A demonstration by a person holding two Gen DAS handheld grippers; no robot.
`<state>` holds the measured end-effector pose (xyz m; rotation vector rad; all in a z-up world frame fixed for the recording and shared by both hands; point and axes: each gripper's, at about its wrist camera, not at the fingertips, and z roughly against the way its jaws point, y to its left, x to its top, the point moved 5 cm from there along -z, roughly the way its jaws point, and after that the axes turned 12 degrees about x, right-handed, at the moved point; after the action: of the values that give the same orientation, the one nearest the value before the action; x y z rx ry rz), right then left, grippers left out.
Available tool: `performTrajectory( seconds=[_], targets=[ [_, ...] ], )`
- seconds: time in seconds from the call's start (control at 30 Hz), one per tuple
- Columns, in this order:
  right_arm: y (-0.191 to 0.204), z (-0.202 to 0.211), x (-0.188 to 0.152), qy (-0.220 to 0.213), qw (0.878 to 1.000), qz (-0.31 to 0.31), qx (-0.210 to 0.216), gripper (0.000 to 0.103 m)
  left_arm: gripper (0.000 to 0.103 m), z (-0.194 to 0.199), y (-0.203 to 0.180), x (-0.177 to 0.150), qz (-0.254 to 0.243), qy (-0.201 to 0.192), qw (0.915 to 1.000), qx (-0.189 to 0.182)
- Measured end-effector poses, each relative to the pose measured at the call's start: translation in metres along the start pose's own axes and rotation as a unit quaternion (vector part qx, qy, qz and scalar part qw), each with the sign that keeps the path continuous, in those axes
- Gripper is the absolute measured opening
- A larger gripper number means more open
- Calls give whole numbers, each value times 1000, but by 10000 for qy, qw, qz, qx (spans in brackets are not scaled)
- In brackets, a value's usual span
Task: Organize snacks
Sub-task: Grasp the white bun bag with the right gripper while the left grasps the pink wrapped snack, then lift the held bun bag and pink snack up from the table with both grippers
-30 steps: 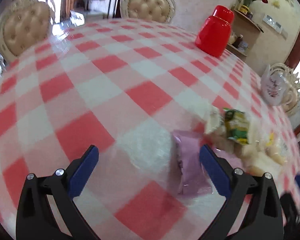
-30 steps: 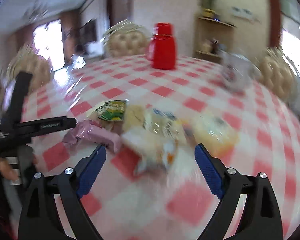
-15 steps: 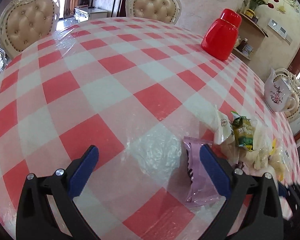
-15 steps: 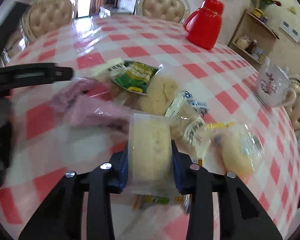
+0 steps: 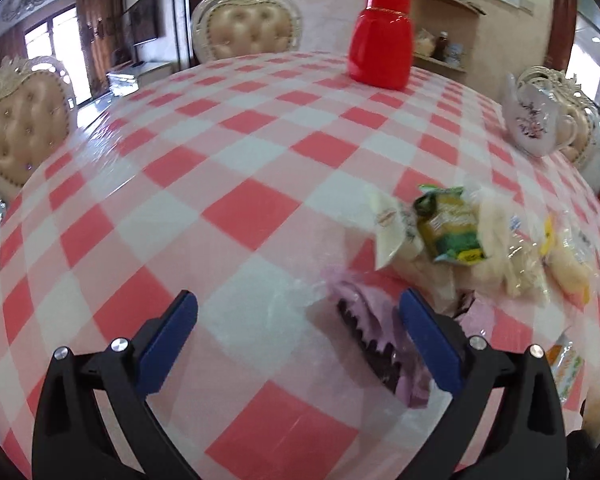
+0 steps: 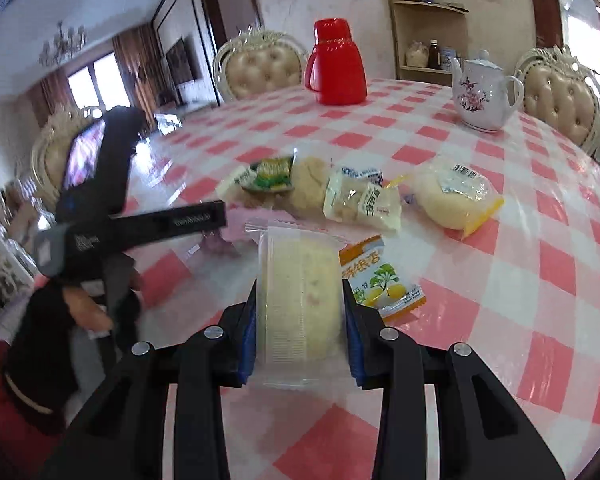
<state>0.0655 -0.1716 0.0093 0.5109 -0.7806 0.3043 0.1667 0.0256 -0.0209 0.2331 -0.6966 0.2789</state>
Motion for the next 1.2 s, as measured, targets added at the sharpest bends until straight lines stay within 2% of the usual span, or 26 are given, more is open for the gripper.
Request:
performTrajectory(
  seconds=[0.07, 0.13, 0.23, 0.3, 0.37, 0.43, 0.47, 0.5, 0.57, 0.67, 0.73, 0.9, 1.2],
  targets=[
    [-3, 1, 1, -14, 9999, -96, -28, 36, 101, -1, 8, 6, 253, 25, 9997, -55],
    [-5, 2, 1, -30, 9998, -178, -48, 36, 101, -10, 11, 8, 385, 249, 9988, -152],
    [-7, 4, 3, -76, 9997, -219, -44, 36, 101, -20, 9, 5, 346, 466, 9981, -201],
    [-5, 5, 3, -91, 9998, -183, -38, 36, 101, -17, 2, 3, 197, 453, 9984, -264],
    [-4, 5, 3, -95, 9998, -150, -58, 36, 101, -12, -9, -2, -198, 351, 9992, -54],
    [-5, 5, 3, -98, 9998, -131, -117, 36, 101, -15, -16, -9, -419, 457, 9981, 8],
    [-6, 5, 2, -106, 9998, -133, -143, 36, 97, -17, -19, -13, -512, 528, 9973, 11],
    [-7, 5, 2, -113, 9997, -143, -161, 36, 89, -15, -21, -13, -617, 445, 9971, 27],
    [-10, 6, 2, -137, 9996, -184, -173, 36, 28, -8, -15, -11, -614, 278, 9977, -32],
    [-12, 5, 1, -174, 9994, -207, -193, 36, 28, -8, 1, -10, -407, 349, 9979, -356],
    [-13, 5, 2, -213, 9993, -231, -192, 36, 27, -4, 10, -7, -359, 155, 9987, -327],
    [-24, 5, 0, -295, 9982, -465, -219, 36, 27, 12, 20, -2, -138, -120, 9982, -567],
    [-23, 1, -10, -227, 9969, -712, -227, 36, 28, 35, 15, -28, -56, -161, 9963, -840]
  ],
)
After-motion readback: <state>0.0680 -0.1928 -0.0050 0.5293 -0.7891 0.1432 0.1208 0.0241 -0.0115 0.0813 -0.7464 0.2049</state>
